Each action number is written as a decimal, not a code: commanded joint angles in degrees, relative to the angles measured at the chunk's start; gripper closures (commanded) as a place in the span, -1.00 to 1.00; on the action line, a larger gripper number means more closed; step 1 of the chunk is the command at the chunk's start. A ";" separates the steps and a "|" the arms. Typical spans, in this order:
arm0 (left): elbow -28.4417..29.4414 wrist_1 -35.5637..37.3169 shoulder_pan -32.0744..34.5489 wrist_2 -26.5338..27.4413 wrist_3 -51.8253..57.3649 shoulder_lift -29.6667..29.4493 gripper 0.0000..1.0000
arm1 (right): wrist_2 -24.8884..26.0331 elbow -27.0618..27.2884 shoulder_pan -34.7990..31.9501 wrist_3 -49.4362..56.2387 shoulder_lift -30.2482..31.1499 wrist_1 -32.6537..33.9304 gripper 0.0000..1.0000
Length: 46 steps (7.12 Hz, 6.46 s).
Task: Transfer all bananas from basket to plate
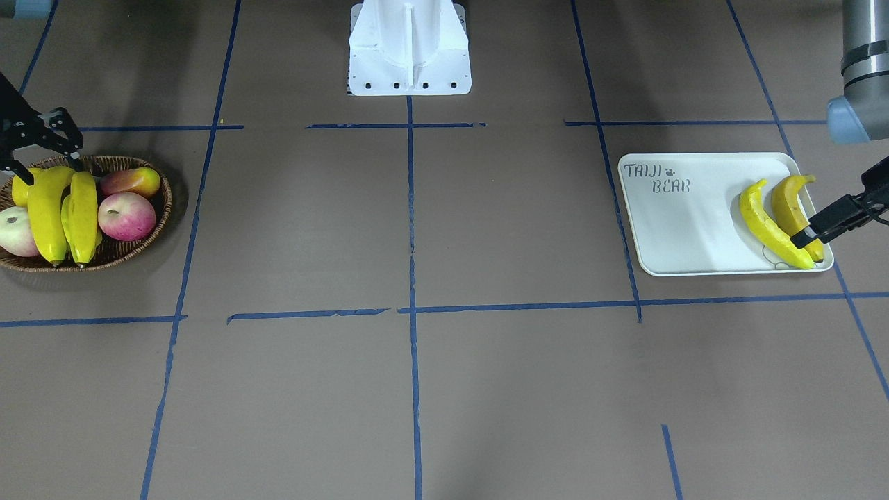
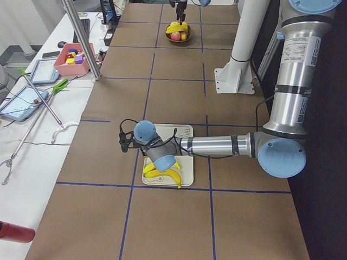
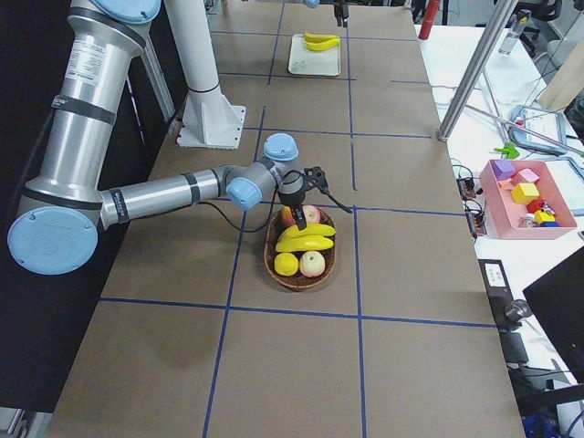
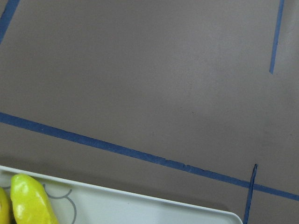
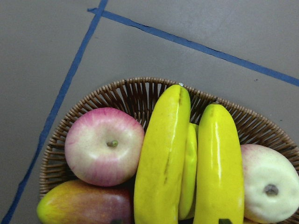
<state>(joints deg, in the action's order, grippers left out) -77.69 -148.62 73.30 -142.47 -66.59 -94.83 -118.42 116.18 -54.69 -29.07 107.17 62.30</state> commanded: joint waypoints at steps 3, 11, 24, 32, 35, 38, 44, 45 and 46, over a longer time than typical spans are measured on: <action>-0.36 -0.27 0.00 -0.62 -0.12 0.09 -1.00 | -0.06 -5.07 -0.42 -0.02 -0.38 -0.95 -0.21; -0.71 -0.45 0.00 -0.62 -0.12 0.35 -1.00 | -0.32 -7.54 -0.33 -0.37 -1.26 -1.04 -0.11; -0.88 -0.53 0.00 -0.62 -0.12 0.70 -1.00 | -2.78 -4.83 -0.67 0.86 -0.30 -0.51 0.99; -1.59 -0.71 -0.87 -0.09 -0.73 -1.05 -1.00 | -3.92 3.26 -9.57 16.24 -20.02 32.31 0.99; -2.46 -4.48 -5.69 0.00 -0.90 -7.79 -1.00 | -5.07 1.16 -0.19 -0.38 -31.19 31.92 0.95; -5.44 -4.49 -12.88 2.61 -14.04 -14.83 -1.00 | -4.02 -3.75 6.85 -19.22 -44.39 27.83 0.95; -6.25 -3.52 -28.38 21.87 -35.71 -29.52 -0.99 | 7.33 -19.85 18.20 -37.28 -56.44 5.29 0.95; -6.16 -3.52 -28.73 22.49 -38.58 -30.66 -0.99 | 8.02 -19.85 18.91 -37.37 -57.41 5.29 0.95; -6.07 -3.44 -29.69 22.67 -38.79 -30.94 -0.98 | 9.77 -19.85 19.87 -37.37 -58.03 5.29 0.95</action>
<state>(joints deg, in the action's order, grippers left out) -83.87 -152.12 44.55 -120.38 -104.22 -125.01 -110.17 96.41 -35.87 -66.30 50.11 67.57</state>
